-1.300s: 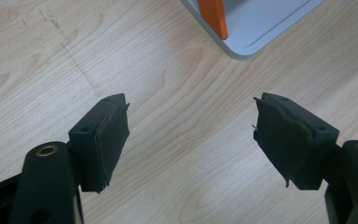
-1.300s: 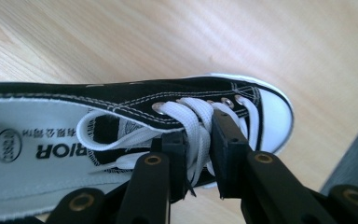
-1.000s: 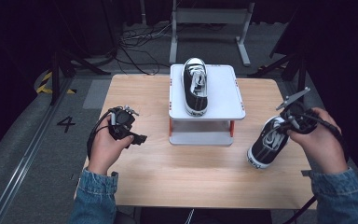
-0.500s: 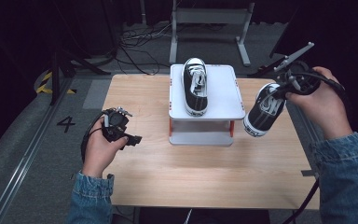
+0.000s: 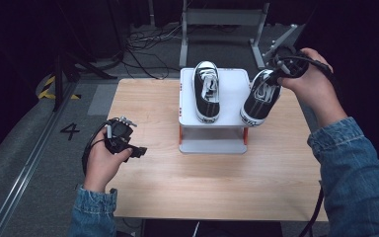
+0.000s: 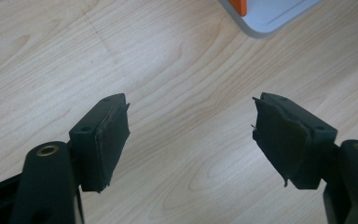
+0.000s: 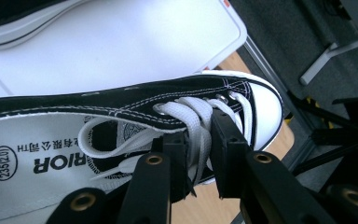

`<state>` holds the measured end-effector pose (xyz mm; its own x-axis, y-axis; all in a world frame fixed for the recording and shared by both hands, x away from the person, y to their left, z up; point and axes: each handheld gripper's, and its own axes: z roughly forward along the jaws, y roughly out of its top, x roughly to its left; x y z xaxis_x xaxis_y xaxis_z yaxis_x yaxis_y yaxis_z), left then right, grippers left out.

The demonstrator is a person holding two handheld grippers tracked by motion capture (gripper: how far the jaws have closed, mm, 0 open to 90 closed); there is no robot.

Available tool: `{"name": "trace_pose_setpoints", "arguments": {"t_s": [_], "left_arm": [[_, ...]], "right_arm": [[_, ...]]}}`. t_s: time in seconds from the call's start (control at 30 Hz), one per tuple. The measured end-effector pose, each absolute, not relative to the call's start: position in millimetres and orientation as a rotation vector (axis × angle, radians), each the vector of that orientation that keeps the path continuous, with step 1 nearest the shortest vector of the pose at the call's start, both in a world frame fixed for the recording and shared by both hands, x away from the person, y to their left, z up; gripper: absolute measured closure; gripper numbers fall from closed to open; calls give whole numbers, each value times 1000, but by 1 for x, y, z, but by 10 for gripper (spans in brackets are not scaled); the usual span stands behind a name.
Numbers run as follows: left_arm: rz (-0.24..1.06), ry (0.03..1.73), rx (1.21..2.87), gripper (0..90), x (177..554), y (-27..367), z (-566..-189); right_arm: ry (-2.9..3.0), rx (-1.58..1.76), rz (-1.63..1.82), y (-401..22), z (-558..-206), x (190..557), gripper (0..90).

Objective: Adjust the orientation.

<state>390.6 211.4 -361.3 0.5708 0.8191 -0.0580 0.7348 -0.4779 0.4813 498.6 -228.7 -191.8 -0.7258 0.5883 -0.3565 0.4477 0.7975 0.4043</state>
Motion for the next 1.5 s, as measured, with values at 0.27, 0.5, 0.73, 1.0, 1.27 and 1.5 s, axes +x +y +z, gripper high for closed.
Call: {"name": "trace_pose_setpoints", "arguments": {"t_s": [0.27,0.5,0.73,1.0,1.27,1.5], "left_arm": [[256,1310,2318,266,376,226,-364],[241,1308,2321,266,375,227,-365],[235,1296,2326,266,381,225,-366],[227,1268,2333,267,386,222,-366],[223,1268,2332,267,387,219,-366],[218,1263,2343,266,389,217,-366]], "right_arm": [[2542,590,352,-202,-200,520,776],[2534,498,287,-183,-210,533,777],[2528,356,240,-159,-220,541,774],[2520,255,248,-139,-227,536,767],[2493,331,340,-152,-230,535,551],[2414,552,562,-185,-210,511,394]]}}
